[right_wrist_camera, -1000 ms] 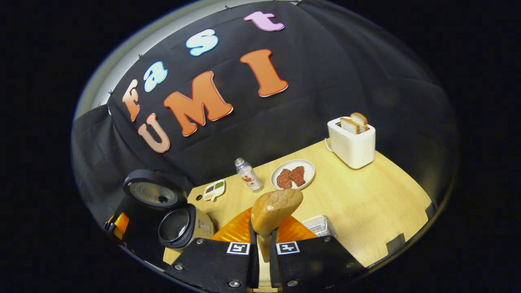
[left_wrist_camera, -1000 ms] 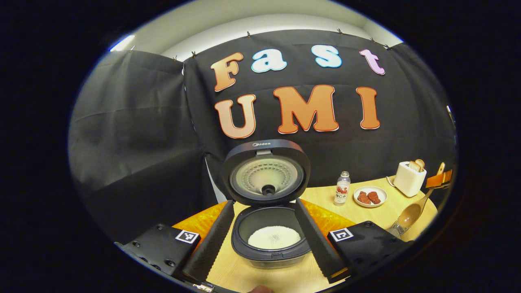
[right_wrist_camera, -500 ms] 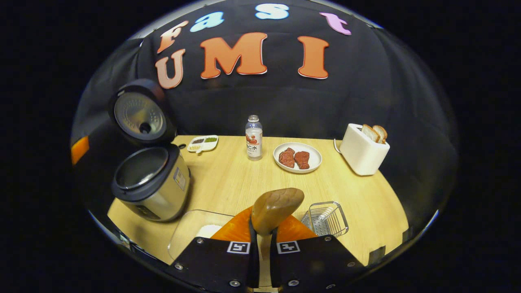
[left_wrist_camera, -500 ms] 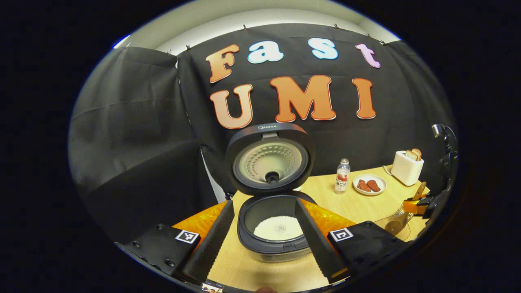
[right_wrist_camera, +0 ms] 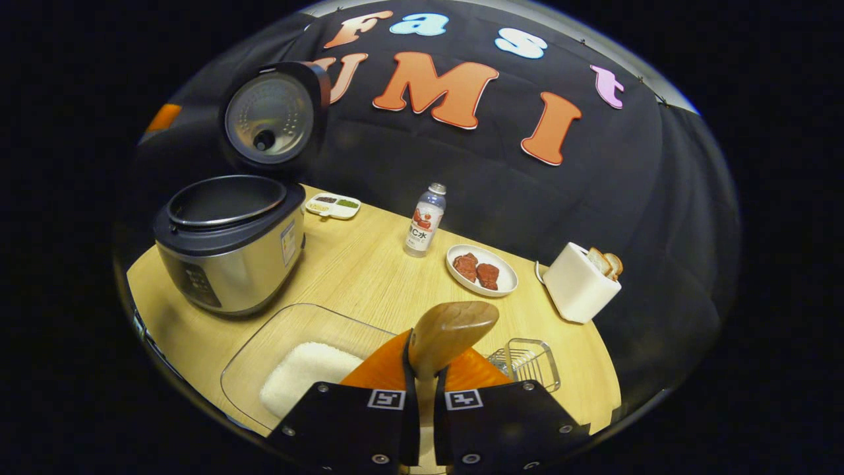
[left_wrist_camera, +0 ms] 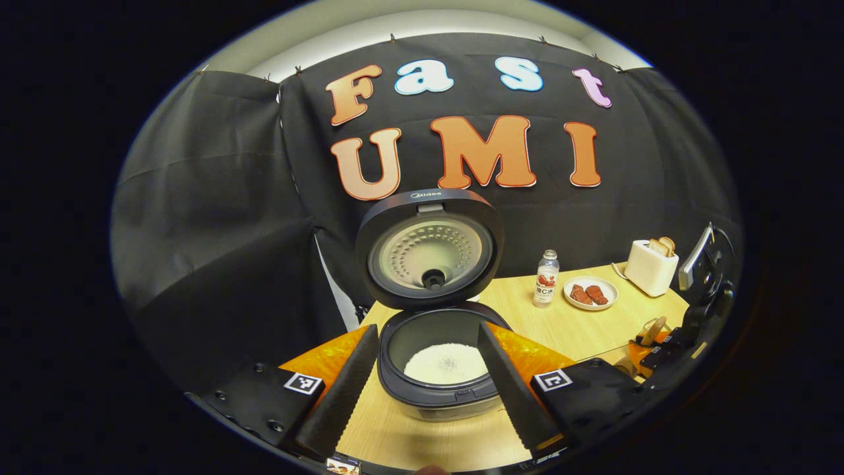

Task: Close the left gripper, press the button to open the rice cooker; take a wooden spoon from the chopstick holder with the right hand, scoop a spoonful of rice and pour it into the rice cooker, then put the wooden spoon back into the chopstick holder.

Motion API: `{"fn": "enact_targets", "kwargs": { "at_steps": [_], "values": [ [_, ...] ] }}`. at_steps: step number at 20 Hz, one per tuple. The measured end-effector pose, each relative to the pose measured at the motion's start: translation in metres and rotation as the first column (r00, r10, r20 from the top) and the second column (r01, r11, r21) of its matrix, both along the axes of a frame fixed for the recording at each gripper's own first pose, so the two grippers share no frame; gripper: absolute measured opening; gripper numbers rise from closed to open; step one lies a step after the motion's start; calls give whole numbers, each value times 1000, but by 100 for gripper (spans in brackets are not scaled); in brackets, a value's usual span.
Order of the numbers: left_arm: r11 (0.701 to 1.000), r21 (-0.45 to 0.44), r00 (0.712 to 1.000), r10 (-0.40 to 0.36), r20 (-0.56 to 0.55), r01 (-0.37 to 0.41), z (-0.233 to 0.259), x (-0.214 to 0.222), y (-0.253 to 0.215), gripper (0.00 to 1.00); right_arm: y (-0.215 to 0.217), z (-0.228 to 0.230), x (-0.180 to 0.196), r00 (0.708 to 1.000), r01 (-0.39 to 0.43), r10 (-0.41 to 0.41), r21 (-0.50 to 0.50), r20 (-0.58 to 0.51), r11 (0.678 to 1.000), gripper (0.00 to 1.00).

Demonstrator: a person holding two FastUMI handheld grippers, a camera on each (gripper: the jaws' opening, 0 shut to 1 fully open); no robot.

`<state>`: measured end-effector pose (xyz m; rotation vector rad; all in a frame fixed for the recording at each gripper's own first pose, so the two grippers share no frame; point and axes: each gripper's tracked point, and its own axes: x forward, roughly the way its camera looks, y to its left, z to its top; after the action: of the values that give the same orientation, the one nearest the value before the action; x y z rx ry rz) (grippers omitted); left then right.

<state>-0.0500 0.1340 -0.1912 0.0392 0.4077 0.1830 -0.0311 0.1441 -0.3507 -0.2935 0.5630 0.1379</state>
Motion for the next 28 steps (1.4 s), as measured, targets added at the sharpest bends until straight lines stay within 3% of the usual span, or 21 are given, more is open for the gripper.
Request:
{"fn": "enact_targets", "kwargs": {
  "at_steps": [1,2,3,4,5,8,12,14,15,17,18,19,21,22,25,26,28],
  "values": [
    [1000,3,1000,-3,-1,3,1,-1,1,94,3,-2,-2,1000,-2,2,-7,-6,1000,8],
    [1000,9,1000,-4,-7,4,0,-1,2,100,8,-1,-4,1000,1,-1,-3,6,1000,8],
    [1000,13,1000,0,-13,0,-2,-2,4,94,10,-5,-7,1000,8,-8,0,10,1000,8],
    [1000,10,1000,2,-19,-2,-3,-2,5,100,13,-7,-10,1000,18,-19,17,15,1000,7],
    [1000,4,1000,3,-23,-3,-4,-2,5,94,17,-12,-13,999,31,-31,38,11,999,8],
    [1000,9,999,-10,-37,11,-9,-4,3,94,19,-10,-14,997,58,-61,84,42,995,7],
    [1000,6,998,-29,-58,29,-16,-6,0,94,14,-10,-10,986,163,-169,224,8,961,7],
    [999,-1,997,-39,-64,39,-18,-5,-1,94,13,-10,-8,973,228,-228,317,-35,921,7],
    [999,-2,997,-47,-65,47,-18,-4,-2,100,13,-10,-6,967,250,-247,359,-54,899,7],
    [998,0,996,-55,-68,55,-20,-3,-1,94,12,-11,-4,954,297,-283,439,-97,848,7],
    [998,-3,996,-59,-73,59,-22,-4,-1,100,9,-12,-4,945,325,-308,467,-115,823,7],
    [998,-8,995,-63,-78,63,-25,-3,0,94,8,-13,-3,935,350,-325,502,-140,791,7],
    [998,-14,994,-67,-86,66,-29,-3,2,94,9,-15,-4,918,394,-346,568,-196,723,7],
    [998,-15,994,-69,-86,68,-29,-2,3,100,9,-16,-4,907,417,-360,592,-220,690,7],
    [997,-27,993,-71,-89,69,-32,-1,6,94,8,-18,-3,890,451,-368,633,-267,629,7],
    [997,-29,993,-72,-91,70,-32,-1,6,100,9,-19,-3,886,460,-367,650,-284,605,7],
    [997,-30,993,-70,-94,68,-32,0,10,100,16,-19,-2,878,473,-354,689,-321,549,7]
  ]
}}
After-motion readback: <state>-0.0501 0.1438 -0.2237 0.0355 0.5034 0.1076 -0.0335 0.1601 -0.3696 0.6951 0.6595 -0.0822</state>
